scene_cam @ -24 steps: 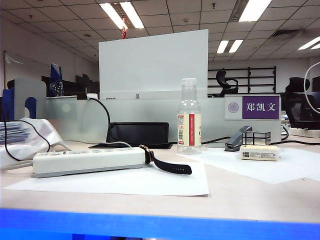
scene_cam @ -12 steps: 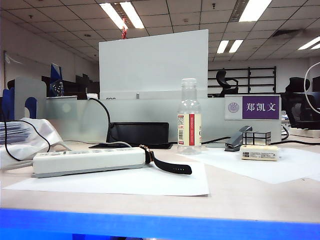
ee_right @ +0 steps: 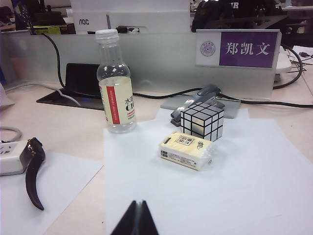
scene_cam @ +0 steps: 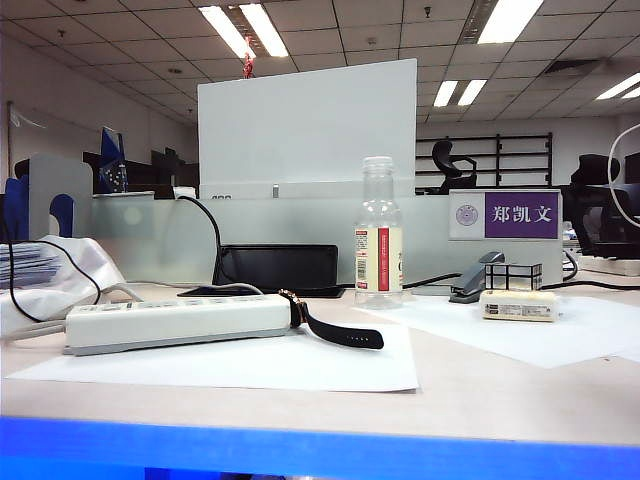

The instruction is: Press the button on the power strip.

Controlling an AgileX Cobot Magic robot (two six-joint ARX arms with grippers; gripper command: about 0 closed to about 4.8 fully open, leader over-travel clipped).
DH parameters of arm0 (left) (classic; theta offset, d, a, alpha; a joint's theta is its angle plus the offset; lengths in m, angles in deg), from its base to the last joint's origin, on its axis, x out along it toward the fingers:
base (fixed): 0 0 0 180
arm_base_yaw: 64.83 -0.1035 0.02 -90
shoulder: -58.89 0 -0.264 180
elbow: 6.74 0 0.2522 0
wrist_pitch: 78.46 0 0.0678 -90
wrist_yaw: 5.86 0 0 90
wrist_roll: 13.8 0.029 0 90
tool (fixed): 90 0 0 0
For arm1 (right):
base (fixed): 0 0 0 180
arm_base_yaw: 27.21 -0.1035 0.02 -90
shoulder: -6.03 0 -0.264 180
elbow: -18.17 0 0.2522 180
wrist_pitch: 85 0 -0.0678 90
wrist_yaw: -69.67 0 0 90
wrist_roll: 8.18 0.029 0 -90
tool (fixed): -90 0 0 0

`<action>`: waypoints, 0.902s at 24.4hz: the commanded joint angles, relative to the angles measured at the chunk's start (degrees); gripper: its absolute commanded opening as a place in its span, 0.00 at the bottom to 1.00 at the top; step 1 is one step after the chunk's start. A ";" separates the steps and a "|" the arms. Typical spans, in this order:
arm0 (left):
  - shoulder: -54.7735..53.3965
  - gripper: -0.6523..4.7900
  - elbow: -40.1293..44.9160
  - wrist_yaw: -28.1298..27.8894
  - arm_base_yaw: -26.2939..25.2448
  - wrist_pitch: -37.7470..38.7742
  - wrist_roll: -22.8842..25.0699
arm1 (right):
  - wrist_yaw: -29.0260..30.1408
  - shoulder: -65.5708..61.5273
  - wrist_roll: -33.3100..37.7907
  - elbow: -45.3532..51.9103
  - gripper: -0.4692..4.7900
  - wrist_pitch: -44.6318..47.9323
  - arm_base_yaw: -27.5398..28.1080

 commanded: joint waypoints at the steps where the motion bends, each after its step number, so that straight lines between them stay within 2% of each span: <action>1: 0.07 0.11 -0.07 -0.15 0.00 -0.28 0.33 | -0.02 0.07 -0.15 -0.20 0.10 0.77 -0.07; 6: 0.07 0.11 -0.09 -0.11 -0.20 -0.28 0.31 | -0.02 0.07 -0.15 -0.20 0.10 0.79 -0.07; 9: 0.07 0.11 -0.09 1.60 -2.71 -0.28 0.31 | -0.02 0.07 -0.15 -0.20 0.10 0.77 -0.07; 12: 0.07 0.11 -0.09 2.40 -8.41 0.09 0.90 | -0.02 0.07 -0.15 -0.20 0.10 0.74 -0.07; 14: 0.07 0.11 -0.09 2.84 -15.54 0.07 1.29 | -0.02 0.07 -0.15 -0.20 0.10 0.74 -0.07; 15: 0.07 0.11 -0.09 4.46 -20.20 0.02 -0.20 | -0.02 0.07 -0.15 -0.20 0.10 0.74 -0.07; 17: 0.07 0.11 -0.07 6.97 -24.48 -0.66 -0.52 | -0.02 0.07 -0.17 -0.20 0.10 0.77 -0.07; 22: 0.07 0.11 -0.07 6.99 -24.98 -0.90 -0.55 | -0.02 0.07 -0.15 -0.20 0.10 0.77 -0.07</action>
